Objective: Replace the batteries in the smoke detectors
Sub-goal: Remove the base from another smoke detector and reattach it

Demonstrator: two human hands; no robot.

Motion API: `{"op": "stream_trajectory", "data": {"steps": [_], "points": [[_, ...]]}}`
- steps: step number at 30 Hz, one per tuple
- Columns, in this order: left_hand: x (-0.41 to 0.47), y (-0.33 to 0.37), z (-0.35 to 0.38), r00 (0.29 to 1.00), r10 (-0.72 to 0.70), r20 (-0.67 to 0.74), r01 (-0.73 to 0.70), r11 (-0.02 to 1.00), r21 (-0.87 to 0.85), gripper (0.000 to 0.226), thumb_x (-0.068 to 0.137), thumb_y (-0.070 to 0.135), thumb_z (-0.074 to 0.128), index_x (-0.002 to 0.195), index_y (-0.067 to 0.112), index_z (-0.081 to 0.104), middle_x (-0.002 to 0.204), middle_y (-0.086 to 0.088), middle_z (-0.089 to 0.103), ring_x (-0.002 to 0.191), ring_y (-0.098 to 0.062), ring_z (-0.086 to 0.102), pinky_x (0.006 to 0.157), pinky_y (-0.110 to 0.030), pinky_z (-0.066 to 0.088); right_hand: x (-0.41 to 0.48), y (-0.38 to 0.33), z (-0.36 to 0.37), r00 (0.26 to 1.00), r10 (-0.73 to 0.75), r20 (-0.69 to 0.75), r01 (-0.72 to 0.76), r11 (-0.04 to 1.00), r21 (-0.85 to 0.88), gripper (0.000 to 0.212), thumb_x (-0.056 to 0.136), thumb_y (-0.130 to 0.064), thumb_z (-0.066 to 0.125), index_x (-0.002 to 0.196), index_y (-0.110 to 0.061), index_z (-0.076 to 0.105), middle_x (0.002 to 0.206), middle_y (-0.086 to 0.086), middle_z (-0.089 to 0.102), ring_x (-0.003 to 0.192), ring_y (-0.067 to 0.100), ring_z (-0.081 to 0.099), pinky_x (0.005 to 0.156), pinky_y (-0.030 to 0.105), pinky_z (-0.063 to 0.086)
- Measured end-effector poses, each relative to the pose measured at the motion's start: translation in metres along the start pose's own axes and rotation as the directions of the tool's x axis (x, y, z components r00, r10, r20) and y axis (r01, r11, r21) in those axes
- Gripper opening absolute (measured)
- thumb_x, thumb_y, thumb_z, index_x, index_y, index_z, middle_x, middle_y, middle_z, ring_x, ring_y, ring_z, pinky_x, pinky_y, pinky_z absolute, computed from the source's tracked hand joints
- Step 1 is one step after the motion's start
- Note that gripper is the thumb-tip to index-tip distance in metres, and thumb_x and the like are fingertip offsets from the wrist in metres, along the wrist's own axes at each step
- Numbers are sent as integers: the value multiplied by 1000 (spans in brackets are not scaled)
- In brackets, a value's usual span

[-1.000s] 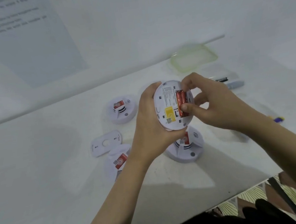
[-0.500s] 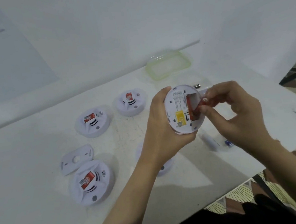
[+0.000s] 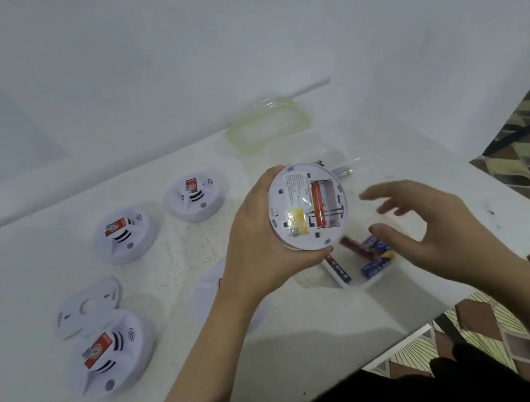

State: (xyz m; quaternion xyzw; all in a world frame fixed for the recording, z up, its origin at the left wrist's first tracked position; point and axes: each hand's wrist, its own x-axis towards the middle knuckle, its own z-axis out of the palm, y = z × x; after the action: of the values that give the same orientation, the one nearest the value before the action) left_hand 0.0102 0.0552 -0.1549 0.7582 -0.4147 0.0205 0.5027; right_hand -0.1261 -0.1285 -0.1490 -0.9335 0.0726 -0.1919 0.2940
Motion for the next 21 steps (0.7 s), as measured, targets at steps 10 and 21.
{"op": "stream_trajectory", "data": {"steps": [10, 21], "points": [[10, 16, 19, 996, 52, 72, -65, 978, 198, 88, 60, 42, 86, 134, 13, 49, 125, 2, 61, 114, -12, 59, 90, -34, 51, 35, -7, -13, 938, -313, 146, 340, 911, -231, 60, 79, -34, 60, 133, -10, 53, 140, 8, 49, 95, 22, 69, 67, 28, 56], [12, 17, 31, 992, 117, 51, -126, 963, 237, 86, 58, 51, 73, 134, 19, 47, 118, 23, 51, 107, 2, 54, 87, -5, 40, 44, 6, -18, 908, -358, 216, 406, 877, -255, 58, 68, -35, 66, 116, -3, 66, 121, 15, 64, 69, 19, 70, 64, 18, 45]]}}
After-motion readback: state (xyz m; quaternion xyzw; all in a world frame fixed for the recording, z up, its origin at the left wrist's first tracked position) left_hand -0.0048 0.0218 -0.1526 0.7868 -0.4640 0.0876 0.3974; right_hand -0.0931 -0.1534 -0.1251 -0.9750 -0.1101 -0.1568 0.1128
